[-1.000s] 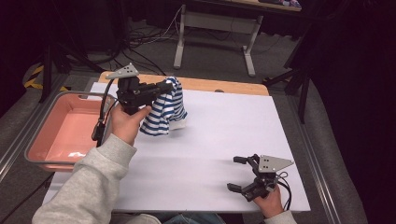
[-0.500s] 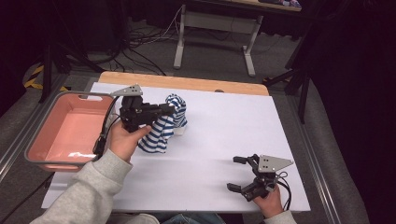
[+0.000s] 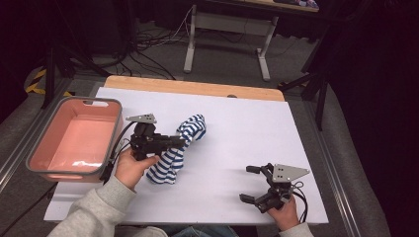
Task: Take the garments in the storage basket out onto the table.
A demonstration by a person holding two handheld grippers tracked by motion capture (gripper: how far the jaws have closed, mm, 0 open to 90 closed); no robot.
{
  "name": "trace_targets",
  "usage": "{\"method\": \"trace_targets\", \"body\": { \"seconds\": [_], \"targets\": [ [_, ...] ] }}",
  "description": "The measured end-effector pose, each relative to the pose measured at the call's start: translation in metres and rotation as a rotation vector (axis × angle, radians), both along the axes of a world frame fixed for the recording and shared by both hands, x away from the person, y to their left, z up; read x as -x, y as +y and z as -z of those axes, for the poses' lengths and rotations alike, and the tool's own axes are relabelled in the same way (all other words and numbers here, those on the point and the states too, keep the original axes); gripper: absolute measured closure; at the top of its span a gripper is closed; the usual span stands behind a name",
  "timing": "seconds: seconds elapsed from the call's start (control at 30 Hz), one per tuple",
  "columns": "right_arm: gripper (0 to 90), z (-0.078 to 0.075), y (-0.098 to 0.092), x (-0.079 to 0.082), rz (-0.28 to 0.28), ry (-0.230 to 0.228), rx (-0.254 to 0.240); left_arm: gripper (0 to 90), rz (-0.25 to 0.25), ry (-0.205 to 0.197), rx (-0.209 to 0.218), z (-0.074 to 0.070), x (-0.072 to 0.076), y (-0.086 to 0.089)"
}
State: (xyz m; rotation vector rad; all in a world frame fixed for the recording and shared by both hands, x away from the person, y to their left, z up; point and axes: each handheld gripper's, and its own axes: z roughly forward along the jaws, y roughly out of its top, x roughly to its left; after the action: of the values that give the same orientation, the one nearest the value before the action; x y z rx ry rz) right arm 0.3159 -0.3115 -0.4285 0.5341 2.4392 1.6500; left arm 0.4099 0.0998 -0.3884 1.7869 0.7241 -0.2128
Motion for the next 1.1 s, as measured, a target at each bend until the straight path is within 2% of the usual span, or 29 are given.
{"method": "trace_targets", "body": {
  "seconds": [0.1,0.3,0.43,0.53,0.6,0.7,0.8,0.87,0.93,1.03,1.1],
  "targets": [
    [2.6,0.0,0.0,0.0,-0.001,0.001,0.0,76.7,0.033,0.05,0.008,0.008,0.003,-0.003],
    [2.6,0.0,0.0,0.0,0.0,-0.003,0.002,75.1,0.102,0.098,-0.058,0.017,0.009,-0.012],
    [2.6,0.0,0.0,0.0,0.0,0.0,0.001,68.4,0.131,0.111,-0.072,0.021,0.011,-0.014],
    [2.6,0.0,0.0,0.0,-0.001,-0.002,0.002,54.9,0.146,0.116,-0.061,0.021,0.011,-0.011],
    [2.6,0.0,0.0,0.0,0.001,-0.002,0.003,47.2,0.134,0.096,-0.054,0.019,0.011,-0.008],
    [2.3,0.0,0.001,-0.001,0.006,-0.001,0.003,38.2,0.095,0.032,-0.068,0.015,0.011,-0.002],
    [0.8,0.001,0.001,-0.002,0.013,0.0,0.003,32.1,0.073,0.002,-0.06,0.014,0.009,0.002],
    [0.0,0.001,0.002,-0.005,0.016,0.01,0.0,22.0,0.056,-0.035,-0.086,0.014,0.006,0.005],
    [0.0,0.0,0.003,-0.008,0.029,0.003,0.002,20.6,0.045,-0.043,-0.103,0.013,0.005,0.008],
    [0.7,-0.004,0.003,-0.012,0.073,-0.001,0.002,15.2,0.004,-0.092,-0.128,0.011,0.005,0.013],
    [2.7,-0.006,0.004,-0.016,0.106,0.011,0.004,13.4,-0.007,-0.12,-0.128,0.01,0.005,0.017]
  ]
}}
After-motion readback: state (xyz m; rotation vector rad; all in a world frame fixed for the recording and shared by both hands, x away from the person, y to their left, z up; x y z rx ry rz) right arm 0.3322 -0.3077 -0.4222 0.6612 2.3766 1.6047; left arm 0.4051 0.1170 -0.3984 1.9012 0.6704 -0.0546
